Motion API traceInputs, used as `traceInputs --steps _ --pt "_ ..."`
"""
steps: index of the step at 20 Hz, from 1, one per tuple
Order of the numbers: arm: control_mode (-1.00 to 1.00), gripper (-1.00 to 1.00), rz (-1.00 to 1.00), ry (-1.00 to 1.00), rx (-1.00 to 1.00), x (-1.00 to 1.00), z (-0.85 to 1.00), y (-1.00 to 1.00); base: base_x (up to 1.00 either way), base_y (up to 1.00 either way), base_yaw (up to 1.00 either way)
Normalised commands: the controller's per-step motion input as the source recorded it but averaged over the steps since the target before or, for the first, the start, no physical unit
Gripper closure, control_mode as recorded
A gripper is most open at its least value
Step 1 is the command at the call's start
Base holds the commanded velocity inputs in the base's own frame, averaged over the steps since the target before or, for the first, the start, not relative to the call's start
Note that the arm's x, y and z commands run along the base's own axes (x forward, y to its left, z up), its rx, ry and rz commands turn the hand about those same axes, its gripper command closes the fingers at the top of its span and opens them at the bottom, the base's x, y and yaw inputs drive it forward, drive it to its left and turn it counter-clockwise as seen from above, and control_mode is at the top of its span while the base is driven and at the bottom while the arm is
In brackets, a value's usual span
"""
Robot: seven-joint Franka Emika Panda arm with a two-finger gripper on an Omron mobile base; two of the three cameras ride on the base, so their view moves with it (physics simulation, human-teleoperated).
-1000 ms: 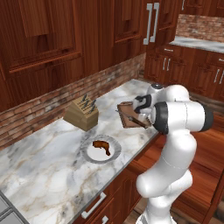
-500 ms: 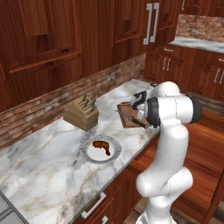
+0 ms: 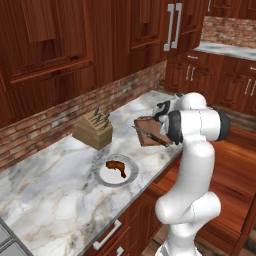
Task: Pick up the knife from the drawer and place it on the cutting board. Then place the meat from the plate to the cutting board.
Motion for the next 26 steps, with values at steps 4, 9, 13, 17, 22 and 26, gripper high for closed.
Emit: traceInputs --steps 4,9,13,17,22,26 --pt "-1.0 -1.0 -0.02 -0.05 0.0 -0.4 0.67 0.04 0.0 0.0 0.0" --pt "-1.0 -1.0 -0.05 -0.02 0.03 -0.8 0.35 0.01 0.0 0.0 0.0" --pt "-1.0 -1.0 0.0 0.0 0.03 -0.84 0.0 0.35 0.0 0.0 0.0" --pt "-1.0 -1.0 0.0 0.02 0.04 -0.99 0.06 0.6 0.0 0.0 0.0" --pt "-1.0 -1.0 -0.02 0.17 0.03 -0.73 0.59 0.33 0.0 0.0 0.0" --pt "-1.0 -1.0 -0.05 0.26 0.06 -0.58 0.45 0.32 0.0 0.0 0.0"
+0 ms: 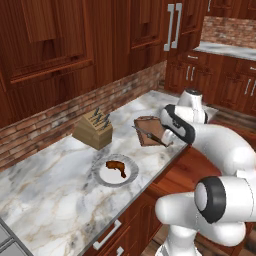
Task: Pick up the knife from the drawer and place it on the cutting board. Then place the meat from the plate to the cutting board.
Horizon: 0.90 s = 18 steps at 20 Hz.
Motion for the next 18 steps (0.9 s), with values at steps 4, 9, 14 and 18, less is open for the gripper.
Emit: traceInputs --steps 4,9,14,18 --pt "-1.0 -1.0 -0.13 0.23 0.06 -0.61 0.04 0.59 0.0 0.0 0.0" --pt "-1.0 -1.0 -0.08 0.03 0.02 -0.58 -0.01 0.65 0.0 0.0 0.0" --pt "-1.0 -1.0 -0.01 -0.01 0.0 -0.44 -0.01 0.65 0.0 0.0 0.0" --pt "-1.0 -1.0 0.0 0.0 0.0 -0.39 0.0 0.53 0.0 0.0 0.0"
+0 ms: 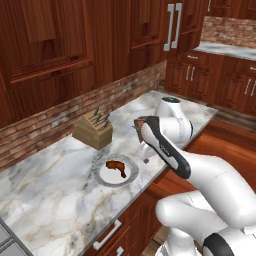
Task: Pick up the knife from the drawer and place it on the cutting board. Then place the meat from the plate to the cutting board.
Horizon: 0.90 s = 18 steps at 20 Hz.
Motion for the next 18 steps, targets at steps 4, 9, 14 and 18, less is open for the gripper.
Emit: traceInputs --steps 4,9,14,18 --pt "-1.0 -1.0 0.0 0.04 0.0 -0.25 0.0 0.61 0.0 0.0 0.0" --pt "-1.0 -1.0 0.0 0.15 0.0 -0.09 0.0 0.65 0.0 0.0 0.0" --pt "-1.0 -1.0 0.0 0.0 0.0 0.01 -0.15 0.26 0.0 0.0 0.0" --pt "-1.0 -1.0 0.0 0.0 0.0 0.14 -0.17 0.0 0.0 0.0 0.0"
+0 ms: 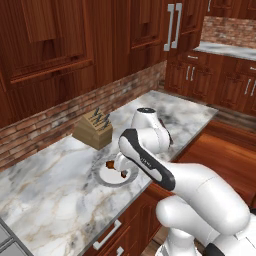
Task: Pick up the knife from the drawer and place it on the cutting board. Then place the meat from the plate to the cutting board.
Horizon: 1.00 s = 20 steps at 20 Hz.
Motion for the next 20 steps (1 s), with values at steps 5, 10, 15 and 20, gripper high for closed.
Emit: traceInputs --steps 5,10,15,20 --pt "-1.0 -1.0 -0.03 0.0 -0.03 0.2 -0.15 0.0 0.0 0.0 0.0" --pt "-1.0 -1.0 -0.04 -0.01 -0.06 0.33 -0.08 0.0 0.0 0.0 0.0" --pt "-1.0 -1.0 -0.03 -0.01 -0.02 0.26 -0.11 0.0 0.0 0.0 0.0" --pt "-1.0 -1.0 0.0 -0.01 0.0 0.21 -0.13 0.0 0.0 0.0 0.0"
